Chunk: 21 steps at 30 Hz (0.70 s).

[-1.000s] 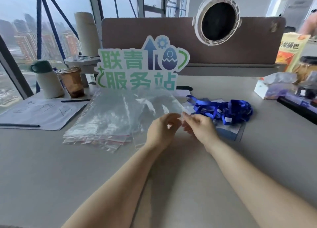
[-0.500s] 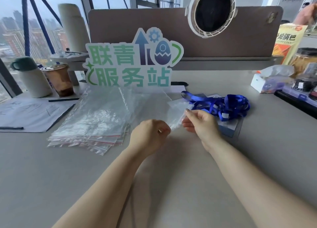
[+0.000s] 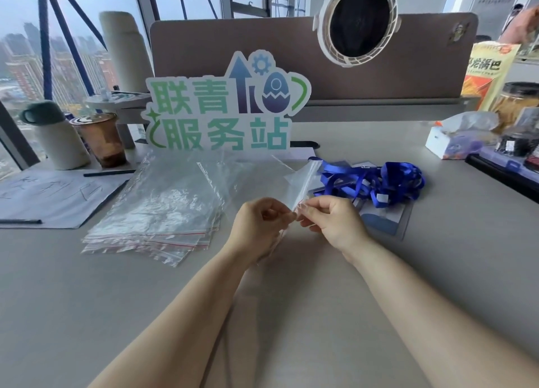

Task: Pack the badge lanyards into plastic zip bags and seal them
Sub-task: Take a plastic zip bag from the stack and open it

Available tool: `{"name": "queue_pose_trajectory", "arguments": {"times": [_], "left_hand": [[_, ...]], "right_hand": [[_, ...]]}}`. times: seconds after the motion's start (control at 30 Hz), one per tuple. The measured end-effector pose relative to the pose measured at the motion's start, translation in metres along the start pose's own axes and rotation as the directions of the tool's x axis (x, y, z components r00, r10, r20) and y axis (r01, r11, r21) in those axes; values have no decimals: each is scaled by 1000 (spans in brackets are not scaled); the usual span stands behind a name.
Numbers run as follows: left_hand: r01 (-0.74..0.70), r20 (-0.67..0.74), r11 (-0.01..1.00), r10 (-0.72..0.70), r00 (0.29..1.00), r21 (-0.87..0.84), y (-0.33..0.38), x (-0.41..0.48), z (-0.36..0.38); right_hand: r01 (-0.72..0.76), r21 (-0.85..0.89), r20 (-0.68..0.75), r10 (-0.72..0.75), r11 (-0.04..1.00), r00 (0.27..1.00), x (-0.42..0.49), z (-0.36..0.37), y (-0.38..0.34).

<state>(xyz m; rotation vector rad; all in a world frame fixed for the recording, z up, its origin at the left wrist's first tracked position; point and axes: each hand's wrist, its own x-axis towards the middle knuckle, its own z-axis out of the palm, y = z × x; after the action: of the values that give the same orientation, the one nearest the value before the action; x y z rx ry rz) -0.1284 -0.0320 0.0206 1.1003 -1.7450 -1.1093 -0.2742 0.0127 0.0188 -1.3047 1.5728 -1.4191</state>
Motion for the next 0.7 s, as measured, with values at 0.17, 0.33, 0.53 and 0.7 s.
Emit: {"name": "queue_pose_trajectory", "arguments": {"times": [0.17,0.33,0.53,0.7], "left_hand": [[7,-44,999,-5,999,42,-2,0,0],[-155,-124,901,222,967,405,1,1,4],[-110,-368,916,262,892,385,0,12,-30],[-91,-415,942,228,881,323,-4,11,-42]], "right_hand": [[-4,-49,22,5,999,1000,0,0,1],[30,-190,-50,-41,981,998,0,6,-2],[-27,-394,-175,-46,919,984,4,-18,4],[-41,-509,-273,-116,860,955,7,-32,8]]}}
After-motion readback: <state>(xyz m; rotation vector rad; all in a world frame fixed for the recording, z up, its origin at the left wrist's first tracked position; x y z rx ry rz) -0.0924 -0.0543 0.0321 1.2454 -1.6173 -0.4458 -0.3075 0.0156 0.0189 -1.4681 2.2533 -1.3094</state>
